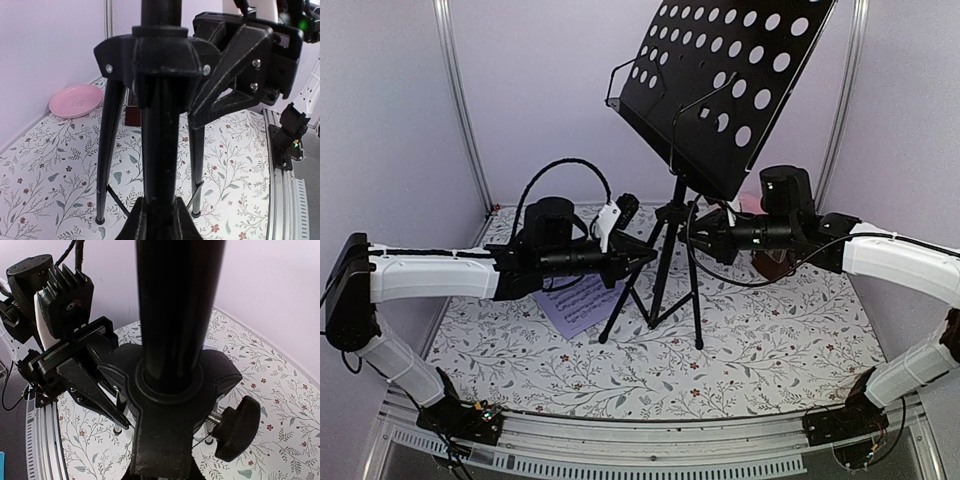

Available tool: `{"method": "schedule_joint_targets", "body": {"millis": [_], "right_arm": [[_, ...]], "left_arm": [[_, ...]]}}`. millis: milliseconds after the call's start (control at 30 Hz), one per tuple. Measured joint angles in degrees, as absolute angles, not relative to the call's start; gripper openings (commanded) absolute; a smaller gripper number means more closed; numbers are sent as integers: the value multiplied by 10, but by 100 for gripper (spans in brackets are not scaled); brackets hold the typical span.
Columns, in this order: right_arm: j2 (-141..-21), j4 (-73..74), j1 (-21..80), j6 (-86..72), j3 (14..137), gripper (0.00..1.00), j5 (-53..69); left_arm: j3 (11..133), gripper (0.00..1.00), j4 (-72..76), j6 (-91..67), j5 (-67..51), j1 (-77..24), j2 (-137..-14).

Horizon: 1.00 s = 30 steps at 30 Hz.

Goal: Set up the instrument practice props

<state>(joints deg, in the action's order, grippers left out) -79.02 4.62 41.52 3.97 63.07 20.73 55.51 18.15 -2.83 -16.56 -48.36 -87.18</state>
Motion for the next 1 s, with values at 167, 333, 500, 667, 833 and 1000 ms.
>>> {"method": "schedule_joint_targets", "body": {"millis": [167, 333, 500, 667, 833, 1000], "right_arm": [[-788, 48, 417, 35, 628, 0, 232], [-788, 51, 420, 36, 628, 0, 254], [-788, 51, 437, 40, 627, 0, 251], [-788, 50, 456, 47, 628, 0, 240], [-788, 44, 472, 55, 625, 0, 230], [-789, 34, 486, 57, 622, 4, 223]], "left_arm": [[519, 0, 209, -37, -174, -485, -848], [486, 0, 246, -51, -181, -487, -832], [449, 0, 275, -59, -187, -488, -812], [416, 0, 293, -62, -188, -489, -791], [389, 0, 312, -67, -187, -493, -775], [366, 0, 332, -72, -186, -496, -763]]}}
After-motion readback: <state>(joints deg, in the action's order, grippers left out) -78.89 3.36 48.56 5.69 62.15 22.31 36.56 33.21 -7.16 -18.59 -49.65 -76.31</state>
